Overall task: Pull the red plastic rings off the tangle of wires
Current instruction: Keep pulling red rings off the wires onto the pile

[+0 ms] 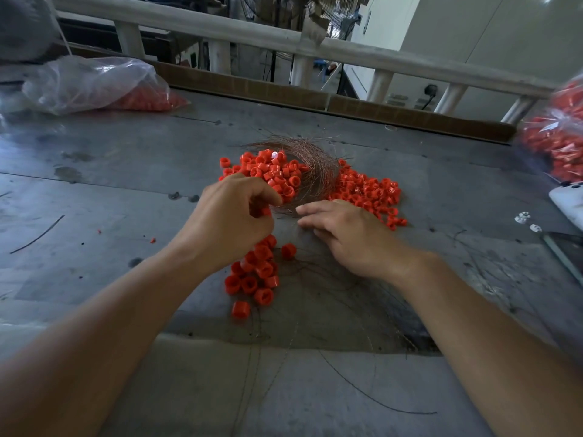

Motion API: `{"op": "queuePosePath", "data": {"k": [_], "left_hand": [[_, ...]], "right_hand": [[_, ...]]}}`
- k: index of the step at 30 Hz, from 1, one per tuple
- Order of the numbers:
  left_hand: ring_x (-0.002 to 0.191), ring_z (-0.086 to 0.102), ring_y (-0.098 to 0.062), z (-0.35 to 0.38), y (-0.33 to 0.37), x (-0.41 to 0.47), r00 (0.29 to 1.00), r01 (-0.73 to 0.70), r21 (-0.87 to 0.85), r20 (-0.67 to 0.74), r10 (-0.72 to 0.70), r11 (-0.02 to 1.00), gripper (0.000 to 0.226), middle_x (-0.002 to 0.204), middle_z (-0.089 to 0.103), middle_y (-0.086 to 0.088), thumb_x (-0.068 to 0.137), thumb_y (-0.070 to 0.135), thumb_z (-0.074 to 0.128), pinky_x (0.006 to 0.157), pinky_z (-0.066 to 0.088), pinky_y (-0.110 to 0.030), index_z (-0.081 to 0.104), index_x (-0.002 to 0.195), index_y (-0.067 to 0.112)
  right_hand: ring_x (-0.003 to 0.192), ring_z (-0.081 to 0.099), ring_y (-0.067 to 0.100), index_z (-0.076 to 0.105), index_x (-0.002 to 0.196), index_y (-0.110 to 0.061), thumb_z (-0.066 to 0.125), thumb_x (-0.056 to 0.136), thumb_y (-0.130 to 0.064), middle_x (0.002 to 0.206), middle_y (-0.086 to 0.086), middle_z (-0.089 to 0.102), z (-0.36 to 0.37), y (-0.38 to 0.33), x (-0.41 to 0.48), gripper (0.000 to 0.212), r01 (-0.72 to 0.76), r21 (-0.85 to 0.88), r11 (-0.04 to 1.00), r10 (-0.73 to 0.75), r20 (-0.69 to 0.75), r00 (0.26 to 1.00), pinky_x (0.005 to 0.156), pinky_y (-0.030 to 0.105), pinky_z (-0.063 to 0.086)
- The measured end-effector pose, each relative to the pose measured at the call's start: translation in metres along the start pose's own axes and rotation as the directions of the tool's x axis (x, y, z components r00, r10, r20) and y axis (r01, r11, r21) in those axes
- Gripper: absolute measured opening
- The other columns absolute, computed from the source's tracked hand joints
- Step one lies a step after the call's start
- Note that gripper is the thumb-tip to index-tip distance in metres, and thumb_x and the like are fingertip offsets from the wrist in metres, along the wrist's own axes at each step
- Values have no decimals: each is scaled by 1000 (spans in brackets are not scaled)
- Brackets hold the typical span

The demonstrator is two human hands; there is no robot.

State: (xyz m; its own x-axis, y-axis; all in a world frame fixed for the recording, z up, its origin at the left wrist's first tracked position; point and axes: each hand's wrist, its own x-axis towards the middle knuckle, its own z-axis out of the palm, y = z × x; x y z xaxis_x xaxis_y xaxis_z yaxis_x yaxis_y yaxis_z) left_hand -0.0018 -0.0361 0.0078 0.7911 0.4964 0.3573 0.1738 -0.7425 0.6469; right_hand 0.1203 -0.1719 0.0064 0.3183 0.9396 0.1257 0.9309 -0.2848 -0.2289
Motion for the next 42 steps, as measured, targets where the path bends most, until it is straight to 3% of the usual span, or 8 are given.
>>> {"op": "queuePosePath", "data": {"k": [4,7,11,18,23,31,35,42], "left_hand": [[76,54,2,0,1,-1,1000,6,-2,-12,-6,1000,21,85,58,13,77,6,70,67,41,-4,70,91,22],[72,53,5,-2,1,-1,998,25,-30,-55,-26,999,21,80,54,19,77,8,71,66,40,2,72,94,21],[67,57,10,-5,2,-3,998,62,-141,-20,-66,988,24,77,59,20,75,5,72,63,40,5,68,89,25],[65,61,4,-8,10,-7,997,75,-350,4,-78,934,38,74,64,14,68,-3,75,67,51,-8,63,74,33],[65,60,-1,-10,17,-11,998,30,-408,-31,-47,913,34,74,65,9,63,-1,77,68,54,-16,63,73,28],[64,63,-1,-10,17,-11,999,36,-484,-2,-42,874,37,70,68,9,62,-6,76,67,54,-15,65,71,28],[66,66,-3,-11,18,-11,1000,9,-496,8,-6,868,37,80,70,10,63,-5,75,65,53,-13,65,72,30],[69,67,-7,-13,22,-14,1000,0,-569,23,16,822,24,79,71,7,52,21,72,67,55,-17,66,73,29]], "right_hand": [[120,45,13,59,119,-6,49,91,-5,128,2,54,0,1,-1,29,33,46,998,-30,-63,998,99,17,31],[97,57,15,68,99,-1,61,83,-1,103,8,64,-6,0,-2,17,67,112,992,-43,-204,978,86,14,38],[72,51,2,68,88,-5,67,78,-1,77,-7,57,-12,0,-5,10,56,202,978,28,-389,921,69,8,38],[78,55,5,69,88,-9,62,80,-6,79,-9,57,-22,-5,-11,10,88,224,971,50,-549,835,74,14,42],[75,51,-9,62,87,-14,58,84,-3,81,-18,53,-25,-12,-14,13,143,337,931,77,-561,824,69,6,39],[61,53,10,55,74,-24,61,81,-17,70,-10,56,-30,-23,-18,12,191,430,882,86,-546,833,58,24,47],[62,52,4,55,74,-25,59,81,-18,70,-11,55,-28,-27,-18,11,188,456,870,80,-506,859,60,19,45],[59,49,2,57,74,-18,59,81,-17,64,-18,50,-22,-33,-18,8,193,436,879,30,-455,890,55,11,38]]}}
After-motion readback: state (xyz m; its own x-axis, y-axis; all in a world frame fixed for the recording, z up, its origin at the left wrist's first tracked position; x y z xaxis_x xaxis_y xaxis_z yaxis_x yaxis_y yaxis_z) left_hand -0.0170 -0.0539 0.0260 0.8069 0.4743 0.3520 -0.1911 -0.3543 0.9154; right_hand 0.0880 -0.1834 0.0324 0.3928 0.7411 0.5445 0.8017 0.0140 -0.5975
